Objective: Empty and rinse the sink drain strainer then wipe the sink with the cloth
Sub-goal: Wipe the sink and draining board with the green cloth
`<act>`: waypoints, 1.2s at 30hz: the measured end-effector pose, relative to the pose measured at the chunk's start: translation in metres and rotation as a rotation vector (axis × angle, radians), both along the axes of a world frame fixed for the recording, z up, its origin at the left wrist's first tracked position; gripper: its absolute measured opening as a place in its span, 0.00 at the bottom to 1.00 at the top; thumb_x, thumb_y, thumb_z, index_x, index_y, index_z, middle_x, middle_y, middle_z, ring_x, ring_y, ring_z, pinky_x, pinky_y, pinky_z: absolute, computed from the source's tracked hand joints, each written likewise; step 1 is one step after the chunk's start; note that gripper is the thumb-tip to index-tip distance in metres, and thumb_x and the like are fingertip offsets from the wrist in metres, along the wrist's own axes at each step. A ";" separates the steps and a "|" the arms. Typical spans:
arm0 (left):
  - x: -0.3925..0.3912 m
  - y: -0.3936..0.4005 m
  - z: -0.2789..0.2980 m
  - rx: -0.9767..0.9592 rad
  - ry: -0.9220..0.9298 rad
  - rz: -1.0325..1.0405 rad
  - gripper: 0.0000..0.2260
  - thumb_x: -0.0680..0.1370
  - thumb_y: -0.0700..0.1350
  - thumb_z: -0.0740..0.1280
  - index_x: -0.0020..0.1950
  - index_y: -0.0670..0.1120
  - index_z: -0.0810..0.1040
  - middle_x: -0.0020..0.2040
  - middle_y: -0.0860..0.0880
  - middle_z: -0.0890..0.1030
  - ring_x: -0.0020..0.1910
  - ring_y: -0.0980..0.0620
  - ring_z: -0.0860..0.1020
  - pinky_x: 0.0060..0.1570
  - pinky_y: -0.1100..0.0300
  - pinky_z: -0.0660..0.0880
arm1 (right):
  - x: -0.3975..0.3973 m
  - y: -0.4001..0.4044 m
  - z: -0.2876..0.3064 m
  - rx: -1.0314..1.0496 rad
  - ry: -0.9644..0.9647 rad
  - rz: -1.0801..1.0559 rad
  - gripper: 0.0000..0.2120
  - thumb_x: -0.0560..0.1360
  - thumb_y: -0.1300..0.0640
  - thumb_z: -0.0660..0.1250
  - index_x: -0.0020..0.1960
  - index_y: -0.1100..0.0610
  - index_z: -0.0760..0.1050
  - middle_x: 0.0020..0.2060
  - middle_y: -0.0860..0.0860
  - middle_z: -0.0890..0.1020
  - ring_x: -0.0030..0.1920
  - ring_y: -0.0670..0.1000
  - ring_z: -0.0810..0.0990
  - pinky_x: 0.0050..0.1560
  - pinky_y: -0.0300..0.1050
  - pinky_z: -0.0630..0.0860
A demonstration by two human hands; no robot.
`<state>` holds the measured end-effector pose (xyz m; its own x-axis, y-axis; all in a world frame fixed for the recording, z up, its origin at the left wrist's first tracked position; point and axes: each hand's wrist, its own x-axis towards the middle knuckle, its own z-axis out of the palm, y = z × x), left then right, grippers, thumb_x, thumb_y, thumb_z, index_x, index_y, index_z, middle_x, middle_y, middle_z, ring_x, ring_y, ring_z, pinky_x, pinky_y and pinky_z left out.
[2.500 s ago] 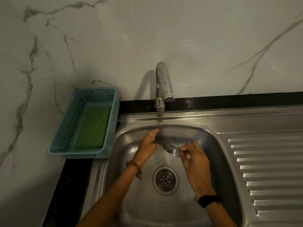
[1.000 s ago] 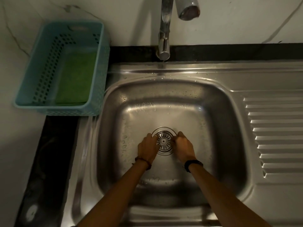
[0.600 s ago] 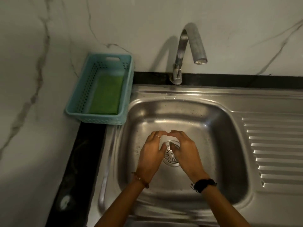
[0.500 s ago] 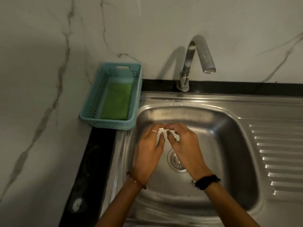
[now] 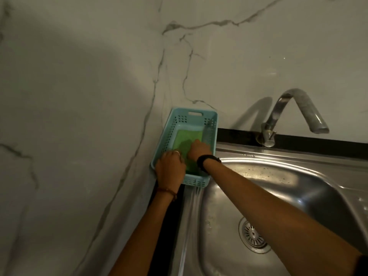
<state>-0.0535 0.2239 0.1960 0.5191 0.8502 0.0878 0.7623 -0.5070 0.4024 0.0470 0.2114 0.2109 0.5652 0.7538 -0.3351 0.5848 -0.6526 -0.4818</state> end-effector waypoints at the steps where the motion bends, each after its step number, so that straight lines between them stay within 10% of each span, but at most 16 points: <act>1: 0.000 0.000 -0.003 0.022 -0.023 -0.002 0.11 0.78 0.41 0.57 0.54 0.42 0.78 0.53 0.43 0.81 0.53 0.45 0.77 0.52 0.51 0.74 | -0.002 0.004 -0.009 -0.036 0.004 -0.044 0.18 0.78 0.61 0.58 0.66 0.66 0.63 0.65 0.64 0.70 0.65 0.62 0.71 0.63 0.50 0.69; 9: 0.003 0.005 0.007 -0.153 -0.313 0.082 0.16 0.80 0.42 0.56 0.68 0.42 0.68 0.64 0.42 0.75 0.63 0.43 0.72 0.62 0.50 0.70 | 0.017 0.004 0.016 0.363 0.331 -0.209 0.14 0.74 0.68 0.62 0.58 0.70 0.72 0.57 0.66 0.77 0.58 0.63 0.76 0.60 0.51 0.75; 18: 0.032 -0.037 0.077 -0.811 -1.035 0.084 0.04 0.77 0.43 0.64 0.48 0.46 0.78 0.45 0.48 0.80 0.47 0.49 0.78 0.39 0.61 0.76 | 0.033 -0.109 0.078 1.033 1.046 -0.407 0.18 0.74 0.67 0.63 0.62 0.53 0.71 0.43 0.51 0.79 0.48 0.51 0.79 0.53 0.48 0.75; 24: 0.060 -0.094 0.105 -0.467 -0.680 -0.204 0.08 0.72 0.39 0.68 0.38 0.48 0.71 0.36 0.53 0.74 0.37 0.56 0.73 0.36 0.68 0.70 | 0.045 -0.186 0.041 1.007 1.292 -0.809 0.10 0.77 0.53 0.58 0.56 0.53 0.73 0.44 0.52 0.79 0.42 0.51 0.78 0.40 0.47 0.74; 30: 0.076 -0.185 0.079 -0.278 0.108 -0.793 0.08 0.71 0.49 0.69 0.46 0.47 0.78 0.50 0.49 0.78 0.48 0.52 0.76 0.45 0.61 0.69 | 0.032 -0.255 -0.002 1.002 1.643 -0.888 0.26 0.75 0.35 0.54 0.46 0.53 0.81 0.38 0.54 0.86 0.38 0.54 0.84 0.39 0.51 0.81; 36: 0.069 -0.194 0.069 -0.321 -0.354 -0.469 0.06 0.76 0.47 0.65 0.49 0.46 0.79 0.46 0.53 0.80 0.43 0.54 0.78 0.47 0.61 0.75 | 0.047 -0.293 -0.019 1.118 1.768 -0.788 0.15 0.67 0.47 0.70 0.42 0.58 0.84 0.38 0.55 0.86 0.37 0.55 0.85 0.37 0.52 0.83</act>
<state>0.0160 0.0296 0.2647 0.8265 0.5538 0.1012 0.2846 -0.5662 0.7736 0.0944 -0.0814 0.1916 0.4582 0.7852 -0.4166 -0.8852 0.3606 -0.2938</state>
